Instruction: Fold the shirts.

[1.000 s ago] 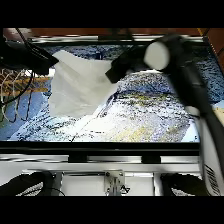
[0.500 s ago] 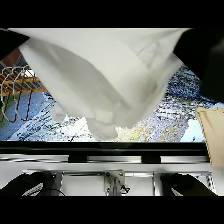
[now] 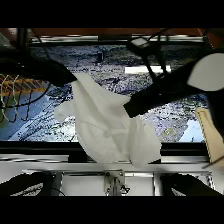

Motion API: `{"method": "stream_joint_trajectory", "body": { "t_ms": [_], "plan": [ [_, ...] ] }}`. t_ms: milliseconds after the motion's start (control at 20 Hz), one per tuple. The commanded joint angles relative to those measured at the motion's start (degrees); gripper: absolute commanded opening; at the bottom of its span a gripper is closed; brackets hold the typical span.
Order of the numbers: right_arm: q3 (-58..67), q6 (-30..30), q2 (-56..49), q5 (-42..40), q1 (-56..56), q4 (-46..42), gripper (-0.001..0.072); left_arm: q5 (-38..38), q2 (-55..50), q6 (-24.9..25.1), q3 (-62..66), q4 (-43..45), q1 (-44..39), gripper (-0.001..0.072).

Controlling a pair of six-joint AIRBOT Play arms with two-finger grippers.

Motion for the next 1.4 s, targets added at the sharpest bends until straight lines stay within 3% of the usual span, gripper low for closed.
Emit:
{"method": "stream_joint_trajectory", "body": {
  "t_ms": [0,250,300,350,400,450,550,700,750,800,1050,1350],
  "plan": [
    [-6.64,-4.83,-8.13,-4.57,-2.67,-1.27,0.0068,-1.38,-8.52,2.38,-5.73,0.76,0.07,0.0047],
    [-6.64,-6.91,-17.88,-13.31,-11.06,1.33,0.0069,-0.66,-17.42,3.93,-7.26,-1.25,0.00,0.0047],
    [-6.62,-6.86,-19.04,-14.82,-11.76,1.27,0.0096,0.28,-18.38,3.93,-7.26,-1.88,0.00,0.0048],
    [-6.62,-6.38,-19.45,-15.69,-12.46,1.36,0.0293,0.92,-19.23,3.98,-7.26,-2.29,0.00,0.0047],
    [-6.16,-6.25,-19.30,-15.26,-12.94,1.36,0.0537,1.57,-19.96,3.98,-7.23,-2.32,0.00,0.0048],
    [-4.81,-6.25,-18.93,-13.75,-13.16,1.14,0.0565,2.27,-20.48,3.96,-7.23,-2.34,0.02,0.0047],
    [-0.39,-6.12,-16.63,-12.11,-13.18,0.09,0.0565,4.09,-21.44,3.98,-7.21,-2.34,0.02,0.0048],
    [5.14,-0.52,-13.44,-14.91,-10.73,0.74,0.0566,6.67,-22.23,3.96,-7.13,-3.19,0.15,0.0047],
    [5.16,1.53,-13.42,-13.86,-8.72,0.68,0.0654,7.50,-22.34,3.96,-7.13,-3.39,0.20,0.0047],
    [4.46,3.43,-13.90,-13.05,-6.27,0.46,0.0661,8.07,-22.34,3.96,-7.13,-3.37,0.20,0.0047],
    [-3.37,15.93,-19.28,-12.98,5.20,-16.52,0.0661,8.15,-22.34,3.93,-7.13,-3.37,0.52,0.0047],
    [-4.92,20.98,-21.70,-17.97,5.55,-15.87,0.0662,8.20,-22.34,3.74,-7.13,-5.55,4.83,0.0047]
  ]
}}
